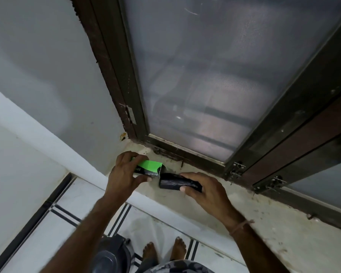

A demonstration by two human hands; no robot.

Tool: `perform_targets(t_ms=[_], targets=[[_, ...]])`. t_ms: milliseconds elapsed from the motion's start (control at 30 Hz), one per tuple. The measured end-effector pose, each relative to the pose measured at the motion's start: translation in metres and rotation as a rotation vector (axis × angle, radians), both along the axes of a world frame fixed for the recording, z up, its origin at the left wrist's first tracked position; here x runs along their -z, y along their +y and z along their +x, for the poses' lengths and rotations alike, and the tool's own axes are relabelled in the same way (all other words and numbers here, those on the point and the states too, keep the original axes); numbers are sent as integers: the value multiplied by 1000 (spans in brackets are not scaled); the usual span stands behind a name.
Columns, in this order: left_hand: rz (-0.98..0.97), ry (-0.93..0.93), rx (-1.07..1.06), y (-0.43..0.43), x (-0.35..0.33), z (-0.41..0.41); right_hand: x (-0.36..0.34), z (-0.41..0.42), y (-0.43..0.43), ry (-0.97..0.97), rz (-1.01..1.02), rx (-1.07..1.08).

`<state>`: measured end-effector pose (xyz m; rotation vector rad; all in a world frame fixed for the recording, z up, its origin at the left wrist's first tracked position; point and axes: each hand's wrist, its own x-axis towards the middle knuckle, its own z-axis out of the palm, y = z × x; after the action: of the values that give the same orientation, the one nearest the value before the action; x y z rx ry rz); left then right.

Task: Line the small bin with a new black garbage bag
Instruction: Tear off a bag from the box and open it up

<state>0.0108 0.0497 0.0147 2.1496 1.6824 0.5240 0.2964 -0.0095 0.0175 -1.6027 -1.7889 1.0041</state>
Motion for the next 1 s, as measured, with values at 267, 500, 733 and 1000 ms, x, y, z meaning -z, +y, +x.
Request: perform_targets(t_ms=[267, 500, 733, 1000], targets=[[-17, -40, 23, -16, 0, -7, 2, -12, -3, 65, 27, 109], [-81, -137, 39, -24, 7, -4, 1, -22, -4, 153, -47, 87], [-152, -215, 72, -26, 13, 2, -4, -35, -6, 359, -138, 127], [-161, -250, -41, -35, 11, 4, 0, -51, -16, 457, -46, 233]])
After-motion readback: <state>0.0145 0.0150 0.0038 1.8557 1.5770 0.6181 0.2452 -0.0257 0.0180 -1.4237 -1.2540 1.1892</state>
